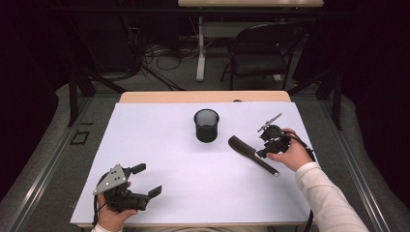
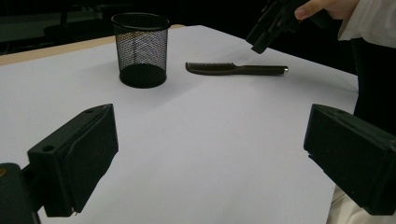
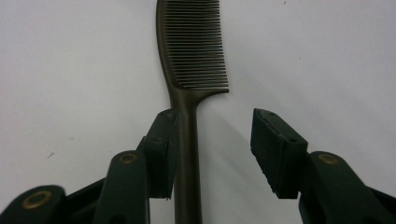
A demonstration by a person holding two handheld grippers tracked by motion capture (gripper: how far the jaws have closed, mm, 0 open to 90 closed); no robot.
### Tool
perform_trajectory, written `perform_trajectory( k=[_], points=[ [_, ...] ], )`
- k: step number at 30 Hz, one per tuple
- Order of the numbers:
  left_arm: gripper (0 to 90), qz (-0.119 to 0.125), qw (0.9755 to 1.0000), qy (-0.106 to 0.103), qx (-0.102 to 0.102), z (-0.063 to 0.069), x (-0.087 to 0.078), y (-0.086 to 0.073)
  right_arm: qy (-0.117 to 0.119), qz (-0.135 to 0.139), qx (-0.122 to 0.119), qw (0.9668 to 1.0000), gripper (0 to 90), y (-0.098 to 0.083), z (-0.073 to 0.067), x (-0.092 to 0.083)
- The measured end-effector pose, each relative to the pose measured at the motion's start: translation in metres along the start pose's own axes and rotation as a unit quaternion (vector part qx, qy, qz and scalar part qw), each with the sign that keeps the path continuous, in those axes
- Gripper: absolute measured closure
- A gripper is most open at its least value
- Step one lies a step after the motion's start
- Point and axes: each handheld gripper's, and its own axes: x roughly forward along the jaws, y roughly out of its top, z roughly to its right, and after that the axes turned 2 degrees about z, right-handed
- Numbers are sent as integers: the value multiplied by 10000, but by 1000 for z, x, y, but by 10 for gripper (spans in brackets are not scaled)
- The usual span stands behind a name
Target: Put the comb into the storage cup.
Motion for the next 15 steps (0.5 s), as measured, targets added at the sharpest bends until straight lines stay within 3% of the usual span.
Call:
perform_trajectory(
  k=[7,15],
  points=[
    [32,-25,10000,17,5,0,1,0,104,-72,-43,9999,548,0,-2,7],
    [32,-30,10000,22,-7,0,1,0,129,-355,-155,9992,536,2,-8,17]
  ],
)
